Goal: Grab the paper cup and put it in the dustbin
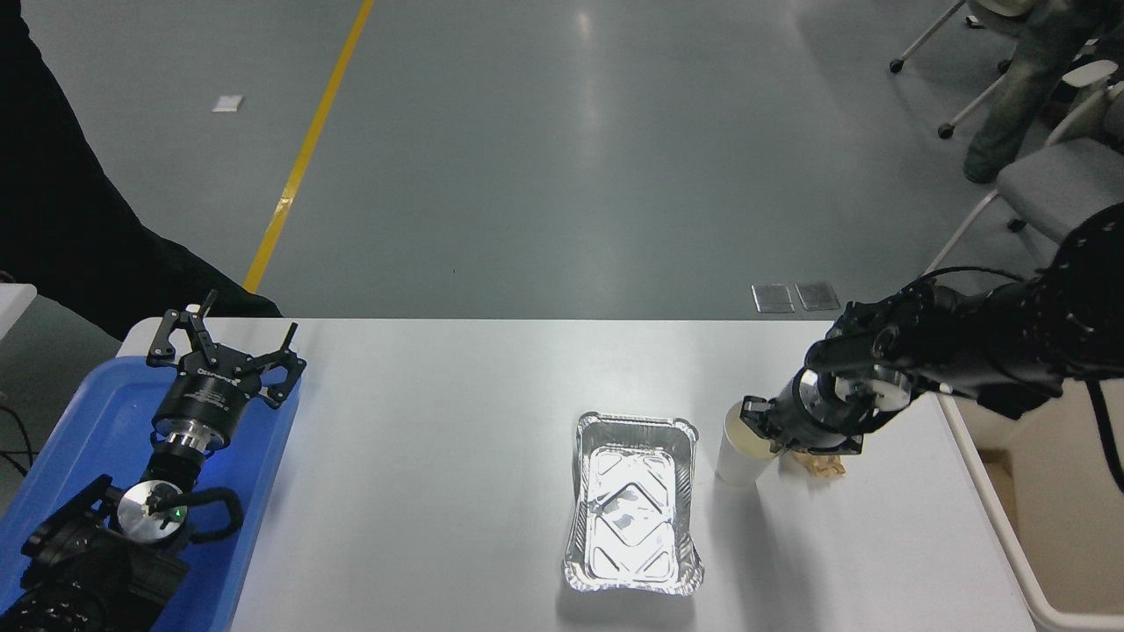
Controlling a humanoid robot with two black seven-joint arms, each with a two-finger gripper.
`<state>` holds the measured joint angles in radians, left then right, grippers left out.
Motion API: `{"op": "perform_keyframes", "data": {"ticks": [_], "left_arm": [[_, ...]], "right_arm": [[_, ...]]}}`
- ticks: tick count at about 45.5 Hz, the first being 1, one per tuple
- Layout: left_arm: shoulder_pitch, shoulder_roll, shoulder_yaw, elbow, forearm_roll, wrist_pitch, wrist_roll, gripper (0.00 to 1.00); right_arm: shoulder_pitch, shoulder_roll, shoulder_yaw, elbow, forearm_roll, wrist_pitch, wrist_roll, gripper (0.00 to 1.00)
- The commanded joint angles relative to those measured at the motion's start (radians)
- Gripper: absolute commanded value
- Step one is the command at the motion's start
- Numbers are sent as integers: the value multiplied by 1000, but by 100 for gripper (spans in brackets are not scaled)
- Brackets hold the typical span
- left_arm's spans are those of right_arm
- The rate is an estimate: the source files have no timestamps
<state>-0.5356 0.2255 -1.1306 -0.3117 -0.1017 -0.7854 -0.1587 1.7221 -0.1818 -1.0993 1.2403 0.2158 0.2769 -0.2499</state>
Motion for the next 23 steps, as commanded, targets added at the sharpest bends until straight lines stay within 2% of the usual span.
{"op": "perform_keyframes", "data": {"ticks": [1, 5, 10, 23], "left_arm": [[0, 0, 0, 0, 0, 0, 1, 99], [0, 0, 0, 0, 0, 0, 1, 99], [0, 0, 0, 0, 0, 0, 1, 99], [0, 0, 0, 0, 0, 0, 1, 99]], "right_arm": [[261, -105, -33, 145, -10, 220, 3, 0], [364, -140, -33, 146, -10, 379, 3, 0], [473, -166, -33, 148, -10, 509, 3, 0], [669, -231, -34, 188, 4, 509, 1, 0]]}}
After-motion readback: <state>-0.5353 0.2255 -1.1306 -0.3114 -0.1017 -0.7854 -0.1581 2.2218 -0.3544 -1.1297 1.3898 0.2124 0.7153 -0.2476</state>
